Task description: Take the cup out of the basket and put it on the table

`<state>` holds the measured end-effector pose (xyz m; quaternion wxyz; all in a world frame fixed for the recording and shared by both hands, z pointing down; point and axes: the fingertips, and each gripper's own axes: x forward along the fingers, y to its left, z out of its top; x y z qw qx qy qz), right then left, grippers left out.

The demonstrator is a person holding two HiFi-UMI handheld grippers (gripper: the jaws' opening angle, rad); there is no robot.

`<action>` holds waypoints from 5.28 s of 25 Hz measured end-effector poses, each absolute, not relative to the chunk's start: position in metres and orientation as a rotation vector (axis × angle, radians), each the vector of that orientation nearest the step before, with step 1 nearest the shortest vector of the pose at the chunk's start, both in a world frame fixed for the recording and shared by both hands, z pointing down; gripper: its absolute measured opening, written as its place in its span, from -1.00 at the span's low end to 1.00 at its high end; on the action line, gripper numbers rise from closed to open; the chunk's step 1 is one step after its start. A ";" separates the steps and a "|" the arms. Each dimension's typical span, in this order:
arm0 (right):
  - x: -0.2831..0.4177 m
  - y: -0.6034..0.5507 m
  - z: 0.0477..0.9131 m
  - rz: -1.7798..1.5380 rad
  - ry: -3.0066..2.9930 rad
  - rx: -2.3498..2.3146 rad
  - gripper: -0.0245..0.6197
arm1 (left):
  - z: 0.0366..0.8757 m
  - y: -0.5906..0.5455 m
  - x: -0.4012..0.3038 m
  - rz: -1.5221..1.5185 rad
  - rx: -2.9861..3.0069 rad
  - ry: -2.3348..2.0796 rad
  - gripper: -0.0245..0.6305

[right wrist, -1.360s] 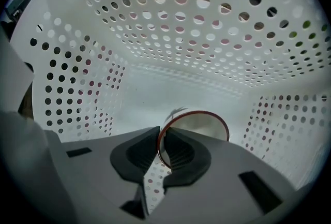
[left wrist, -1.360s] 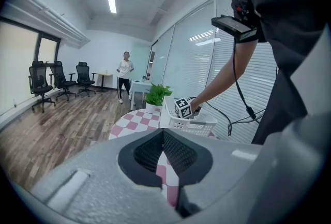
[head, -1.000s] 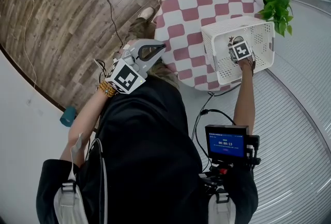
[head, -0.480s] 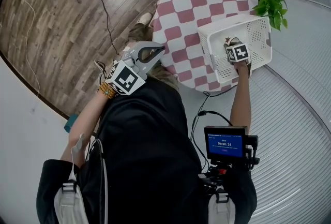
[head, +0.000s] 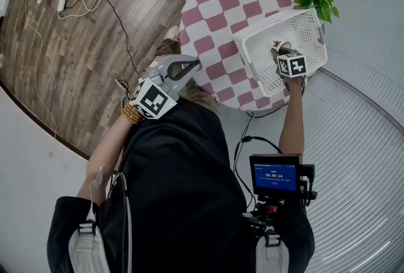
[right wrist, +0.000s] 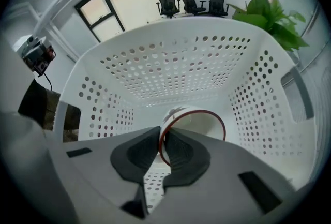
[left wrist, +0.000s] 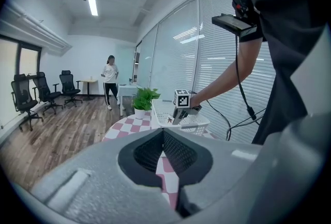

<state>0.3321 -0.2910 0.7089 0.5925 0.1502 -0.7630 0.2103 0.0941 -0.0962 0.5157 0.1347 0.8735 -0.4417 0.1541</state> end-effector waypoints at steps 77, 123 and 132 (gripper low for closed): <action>0.338 -0.197 0.406 0.116 -2.801 1.461 -0.81 | 0.443 -0.226 0.267 0.303 3.057 -0.562 -0.91; 0.331 -0.184 0.425 0.118 -2.832 1.416 -0.80 | 0.437 -0.201 0.256 0.195 2.999 -0.575 -0.91; 0.337 -0.182 0.429 0.129 -2.824 1.416 -0.81 | 0.443 -0.197 0.259 0.223 3.007 -0.574 -0.91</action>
